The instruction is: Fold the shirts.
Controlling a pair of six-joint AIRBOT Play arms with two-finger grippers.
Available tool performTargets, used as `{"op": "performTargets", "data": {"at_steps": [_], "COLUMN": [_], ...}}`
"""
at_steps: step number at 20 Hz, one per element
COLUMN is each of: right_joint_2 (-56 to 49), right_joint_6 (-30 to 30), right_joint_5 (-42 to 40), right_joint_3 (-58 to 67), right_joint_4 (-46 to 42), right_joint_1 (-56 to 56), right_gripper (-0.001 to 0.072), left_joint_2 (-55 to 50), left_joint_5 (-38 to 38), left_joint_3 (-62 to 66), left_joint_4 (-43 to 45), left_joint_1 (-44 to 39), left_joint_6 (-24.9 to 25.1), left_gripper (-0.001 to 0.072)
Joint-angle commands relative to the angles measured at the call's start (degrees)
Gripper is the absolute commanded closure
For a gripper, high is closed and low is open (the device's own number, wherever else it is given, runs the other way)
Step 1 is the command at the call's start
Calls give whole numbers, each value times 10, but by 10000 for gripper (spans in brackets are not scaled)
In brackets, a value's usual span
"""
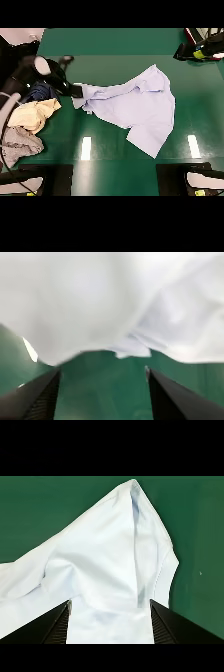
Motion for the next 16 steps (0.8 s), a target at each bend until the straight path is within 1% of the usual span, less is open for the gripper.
{"op": "performTargets", "data": {"at_steps": [1, 3, 5, 7, 8, 9, 10, 11, 16], "right_joint_2": [37, 48, 56, 59, 59, 59, 59, 59, 59], "right_joint_6": [-3, -3, -4, -3, -3, -3, -3, -3, -3], "right_joint_5": [19, 21, 24, 30, 35, 38, 39, 39, 39], "right_joint_3": [2, 2, 2, 2, 2, 2, 2, 2, 2], "right_joint_4": [0, -1, -1, -1, 0, 0, 0, 0, 0], "right_joint_1": [5, 8, 8, 8, 8, 8, 8, 8, 8], "right_gripper": [161, 161, 161, 161, 161, 160, 160, 160, 160], "left_joint_2": [28, 26, 24, 24, 24, 24, 24, 23, -5], "left_joint_5": [80, 123, 146, 174, 189, 203, 212, 219, 219], "left_joint_3": [-121, -161, -177, -180, -180, -180, -180, -180, -180], "left_joint_4": [-33, -32, -29, -26, -27, -27, -27, -27, -27], "left_joint_1": [-59, -77, -78, -78, -78, -78, -78, -78, -78], "left_joint_6": [-24, -49, -66, -68, -68, -68, -68, -68, -69], "left_gripper": [88, 88, 87, 88, 100, 221, 279, 288, 289]}}
